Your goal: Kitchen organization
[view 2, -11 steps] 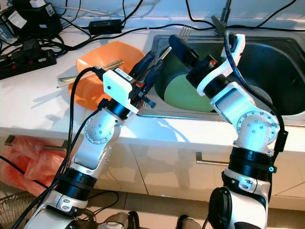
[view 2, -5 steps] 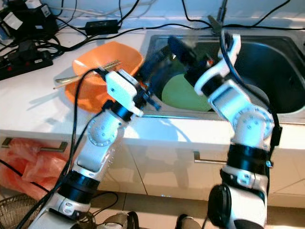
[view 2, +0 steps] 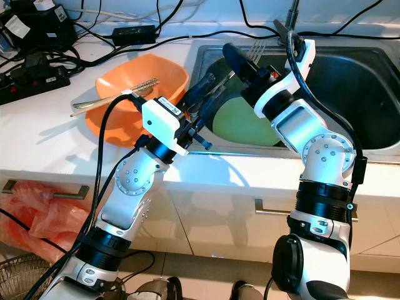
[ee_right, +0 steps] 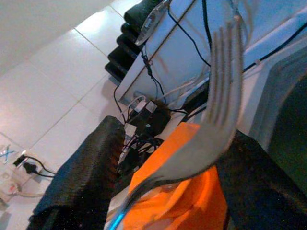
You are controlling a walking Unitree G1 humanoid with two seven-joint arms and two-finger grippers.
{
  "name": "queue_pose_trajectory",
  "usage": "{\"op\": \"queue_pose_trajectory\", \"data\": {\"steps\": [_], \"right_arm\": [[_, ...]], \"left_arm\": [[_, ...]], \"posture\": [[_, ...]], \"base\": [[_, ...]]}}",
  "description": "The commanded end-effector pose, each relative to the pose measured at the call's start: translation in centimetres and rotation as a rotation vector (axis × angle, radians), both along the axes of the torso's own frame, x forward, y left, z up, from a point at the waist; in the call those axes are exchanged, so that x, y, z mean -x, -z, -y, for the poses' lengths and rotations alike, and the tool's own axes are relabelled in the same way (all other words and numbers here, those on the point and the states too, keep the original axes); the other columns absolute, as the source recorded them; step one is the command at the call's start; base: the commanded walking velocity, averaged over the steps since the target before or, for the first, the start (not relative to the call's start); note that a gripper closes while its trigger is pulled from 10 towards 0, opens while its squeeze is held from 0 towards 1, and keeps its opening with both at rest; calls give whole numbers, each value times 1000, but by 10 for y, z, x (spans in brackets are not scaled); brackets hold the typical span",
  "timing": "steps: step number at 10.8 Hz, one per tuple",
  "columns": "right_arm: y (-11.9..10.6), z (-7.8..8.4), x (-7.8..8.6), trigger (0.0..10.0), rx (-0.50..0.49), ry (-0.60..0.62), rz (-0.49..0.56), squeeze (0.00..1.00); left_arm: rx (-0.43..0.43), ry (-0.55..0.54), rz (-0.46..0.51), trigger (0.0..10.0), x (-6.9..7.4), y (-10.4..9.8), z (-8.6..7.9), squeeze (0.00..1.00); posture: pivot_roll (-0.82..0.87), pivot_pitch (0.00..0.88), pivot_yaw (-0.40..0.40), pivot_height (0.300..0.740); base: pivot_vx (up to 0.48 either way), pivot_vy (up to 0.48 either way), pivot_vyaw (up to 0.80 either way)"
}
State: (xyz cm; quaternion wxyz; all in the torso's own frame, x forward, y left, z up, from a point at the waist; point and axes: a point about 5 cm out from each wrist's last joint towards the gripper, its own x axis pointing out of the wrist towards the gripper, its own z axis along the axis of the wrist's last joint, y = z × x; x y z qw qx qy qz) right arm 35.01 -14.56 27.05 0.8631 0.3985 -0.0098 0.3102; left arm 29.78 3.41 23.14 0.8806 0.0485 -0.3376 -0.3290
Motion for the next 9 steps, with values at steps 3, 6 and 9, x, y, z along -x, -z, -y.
{"op": "queue_pose_trajectory", "data": {"steps": [3,6,9], "right_arm": [[0,-1,-3,0,25,2,-23,0],[1,-1,-5,0,23,-4,-41,0],[6,0,-6,0,26,-2,-65,0]], "left_arm": [[0,5,6,0,0,-1,-1,0],[-3,4,7,0,0,0,-1,0],[-16,-6,5,0,-1,1,-1,0]], "posture": [[-17,136,69,740],[-16,132,67,740],[-15,132,68,740]], "base": [[0,0,0],[0,0,0],[0,0,0]]}}
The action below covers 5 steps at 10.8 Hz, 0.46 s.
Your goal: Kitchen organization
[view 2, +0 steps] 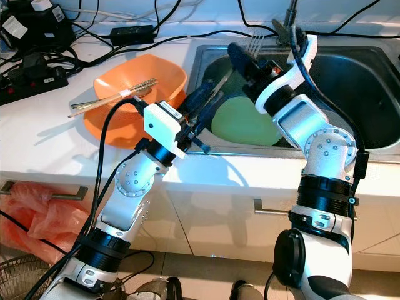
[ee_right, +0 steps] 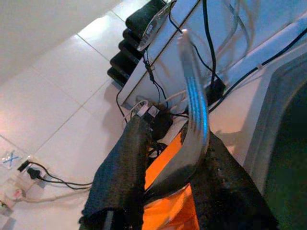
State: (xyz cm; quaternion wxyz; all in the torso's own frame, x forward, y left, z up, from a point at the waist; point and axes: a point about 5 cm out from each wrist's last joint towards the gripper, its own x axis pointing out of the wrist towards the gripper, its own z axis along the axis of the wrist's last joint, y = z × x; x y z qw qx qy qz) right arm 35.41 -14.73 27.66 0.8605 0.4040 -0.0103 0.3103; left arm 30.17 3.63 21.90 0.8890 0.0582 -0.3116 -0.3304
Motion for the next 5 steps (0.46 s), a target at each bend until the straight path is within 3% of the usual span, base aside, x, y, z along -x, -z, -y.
{"op": "queue_pose_trajectory", "data": {"steps": [1,2,3,4,5], "right_arm": [[13,-2,-2,0,38,0,-66,0],[13,-2,-2,0,39,1,-69,0],[14,-1,-2,0,42,6,-74,0],[14,-1,-3,0,44,9,-74,0],[14,-1,-3,0,42,13,-72,0]], "left_arm": [[7,3,49,3608,2,-10,1,0],[-2,-4,47,10000,1,-10,1,0],[-9,-17,37,10000,-1,-8,0,82],[-11,-25,28,10000,-2,-6,-1,776],[-12,-29,18,10000,-4,-5,-2,1000]], "posture": [[-16,132,69,740],[-15,133,69,740],[-15,134,67,740],[-15,134,66,740],[-14,135,66,740]], "base": [[0,0,0],[0,0,0],[0,0,0],[0,0,0],[0,0,0]]}}
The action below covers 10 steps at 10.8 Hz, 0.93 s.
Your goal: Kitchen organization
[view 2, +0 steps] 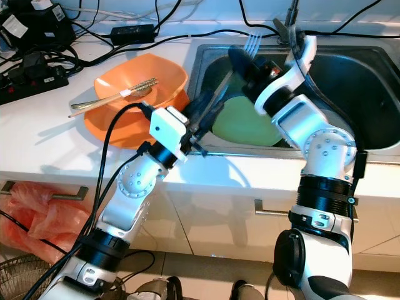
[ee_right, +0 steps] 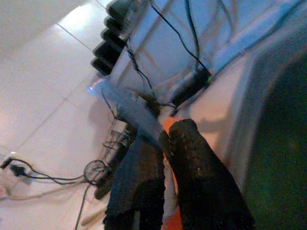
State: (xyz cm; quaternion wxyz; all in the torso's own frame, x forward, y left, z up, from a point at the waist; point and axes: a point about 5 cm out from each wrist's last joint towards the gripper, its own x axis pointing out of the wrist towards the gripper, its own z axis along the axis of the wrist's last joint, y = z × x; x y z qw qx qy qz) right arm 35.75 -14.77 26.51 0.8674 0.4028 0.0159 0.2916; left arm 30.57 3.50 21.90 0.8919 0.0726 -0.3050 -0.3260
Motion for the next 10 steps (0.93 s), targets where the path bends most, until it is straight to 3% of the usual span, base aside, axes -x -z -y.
{"op": "queue_pose_trajectory", "data": {"steps": [1,6,10], "right_arm": [[3,-1,0,0,19,-1,-13,0],[4,2,-2,0,24,35,-11,0],[5,36,-18,0,83,351,5,0]], "left_arm": [[13,-7,15,10000,-1,-4,-3,1000],[28,-12,2,10000,-3,-8,-3,1000],[43,-22,-53,10000,-1,-6,-11,1000]], "posture": [[-14,135,66,740],[-12,134,65,740],[4,142,61,740]], "base": [[0,0,0],[0,0,0],[0,0,0]]}}
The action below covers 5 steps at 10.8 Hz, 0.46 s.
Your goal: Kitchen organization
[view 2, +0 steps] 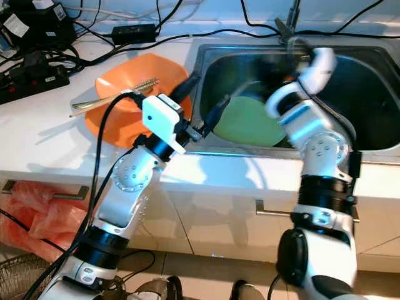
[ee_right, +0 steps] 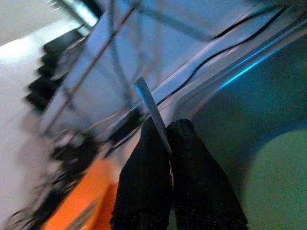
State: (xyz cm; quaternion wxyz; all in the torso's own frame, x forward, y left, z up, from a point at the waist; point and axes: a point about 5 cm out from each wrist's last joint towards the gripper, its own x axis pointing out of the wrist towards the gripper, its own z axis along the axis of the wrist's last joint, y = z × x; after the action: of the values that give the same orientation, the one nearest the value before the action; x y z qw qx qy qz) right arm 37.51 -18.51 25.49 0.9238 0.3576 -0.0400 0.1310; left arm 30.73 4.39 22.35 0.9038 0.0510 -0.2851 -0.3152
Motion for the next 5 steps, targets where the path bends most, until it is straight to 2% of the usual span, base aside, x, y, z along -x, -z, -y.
{"op": "queue_pose_trajectory", "data": {"steps": [1,2,4,5], "right_arm": [[-1,9,-4,0,102,105,11,0],[0,11,-5,0,150,131,15,0],[12,16,-9,0,316,188,4,0],[16,16,-10,5882,515,212,23,0]], "left_arm": [[-13,3,-29,10000,1,4,-4,1000],[-17,13,-42,10000,1,5,-4,1000],[-13,47,-138,10000,0,9,-1,1000],[-63,85,-170,10000,2,14,3,1000]], "posture": [[6,144,62,740],[7,146,63,740],[11,150,67,740],[16,151,69,740]], "base": [[0,0,0],[0,0,0],[0,0,0],[0,0,0]]}}
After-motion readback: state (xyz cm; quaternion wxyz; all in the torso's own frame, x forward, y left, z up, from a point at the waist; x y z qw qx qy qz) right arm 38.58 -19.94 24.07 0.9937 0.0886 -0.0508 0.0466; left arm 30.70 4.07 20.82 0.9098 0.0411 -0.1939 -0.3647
